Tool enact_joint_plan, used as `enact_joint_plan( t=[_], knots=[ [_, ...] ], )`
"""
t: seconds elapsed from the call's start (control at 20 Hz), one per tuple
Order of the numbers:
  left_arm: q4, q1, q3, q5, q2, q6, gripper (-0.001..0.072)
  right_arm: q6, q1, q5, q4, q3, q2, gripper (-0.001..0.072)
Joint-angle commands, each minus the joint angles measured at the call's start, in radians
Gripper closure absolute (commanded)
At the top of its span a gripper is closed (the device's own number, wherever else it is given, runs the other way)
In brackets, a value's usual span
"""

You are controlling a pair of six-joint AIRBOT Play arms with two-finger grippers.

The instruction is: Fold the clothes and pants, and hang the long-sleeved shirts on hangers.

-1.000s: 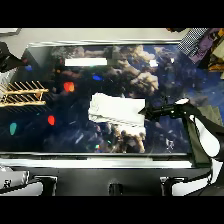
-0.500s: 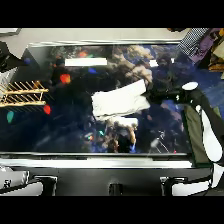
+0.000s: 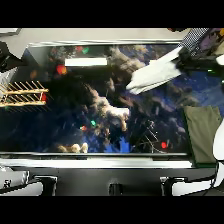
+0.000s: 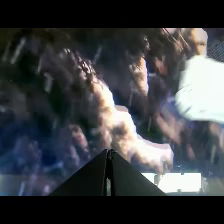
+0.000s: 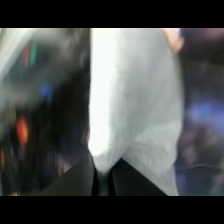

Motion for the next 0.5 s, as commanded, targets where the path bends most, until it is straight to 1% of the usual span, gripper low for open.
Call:
enact_joint_plan(
  t=[0.0,0.25,0.45],
  knots=[
    [0.0,0.001,0.0,0.0,0.0,0.001,0.0687,0.103,-0.134,-0.067,-0.047,0.078,0.001,0.0683],
    [0.0,0.001,0.0,0.002,0.0,0.001,0.0687,0.182,-0.284,-0.137,-0.109,0.104,0.001,0.0684],
    [0.0,0.001,0.0,0.01,0.0,0.0,0.0687,0.209,-0.353,-0.1,-0.142,0.104,0.011,0.0684]
  ],
)
